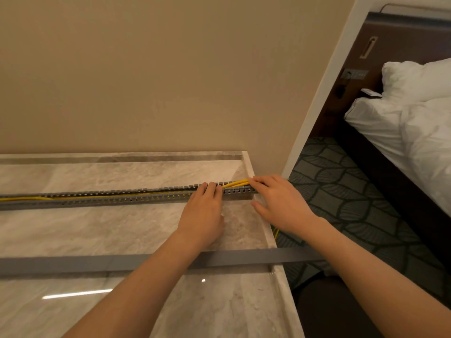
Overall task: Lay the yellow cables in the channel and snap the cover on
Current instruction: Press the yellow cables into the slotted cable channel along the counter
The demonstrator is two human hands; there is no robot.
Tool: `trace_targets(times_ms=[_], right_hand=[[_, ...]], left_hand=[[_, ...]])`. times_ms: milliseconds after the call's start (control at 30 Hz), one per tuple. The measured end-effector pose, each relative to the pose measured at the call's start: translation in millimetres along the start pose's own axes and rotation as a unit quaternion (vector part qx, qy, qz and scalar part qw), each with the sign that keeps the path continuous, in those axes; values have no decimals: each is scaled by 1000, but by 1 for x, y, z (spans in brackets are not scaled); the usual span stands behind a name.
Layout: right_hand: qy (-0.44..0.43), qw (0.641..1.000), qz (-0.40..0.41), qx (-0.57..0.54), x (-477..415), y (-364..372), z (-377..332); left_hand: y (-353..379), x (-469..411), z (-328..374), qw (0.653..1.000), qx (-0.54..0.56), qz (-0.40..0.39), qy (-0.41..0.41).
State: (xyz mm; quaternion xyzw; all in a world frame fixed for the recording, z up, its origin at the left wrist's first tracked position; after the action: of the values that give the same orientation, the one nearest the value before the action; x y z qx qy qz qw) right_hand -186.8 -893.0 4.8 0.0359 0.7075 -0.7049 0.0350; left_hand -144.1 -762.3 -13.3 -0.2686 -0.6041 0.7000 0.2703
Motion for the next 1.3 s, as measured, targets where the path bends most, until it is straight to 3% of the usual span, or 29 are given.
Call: trace_targets(times_ms=[400,633,767,1033,1300], right_hand=[[26,998,-15,48,-5,-2,-13],[24,992,-110,-52,9,21,-12],[39,994,-100,-9,9,24,-13],[77,992,-49,-83,-2,6,-11],[66,994,-88,-17,-11,16,-49]], left_hand=[[2,0,-1,1000,11,11,-1],[6,3,-11,999,41,-4,-1],[7,4,-18,997,69,6,-20],[1,13,-34,972,229,48,-14],[-7,41,-82,977,191,74,-66]])
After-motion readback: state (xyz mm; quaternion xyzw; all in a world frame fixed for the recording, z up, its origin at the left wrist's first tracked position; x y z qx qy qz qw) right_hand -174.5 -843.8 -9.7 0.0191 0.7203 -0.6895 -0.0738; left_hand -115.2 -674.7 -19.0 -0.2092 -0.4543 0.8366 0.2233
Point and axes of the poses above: each hand's wrist, its own x-axis away from the middle knuckle, its own y-axis out of the palm, z = x × y, the point moved 7 cm from there along -x, towards the middle knuckle, and after that the axes turned 4 degrees about -z, right-handed, at the moved point
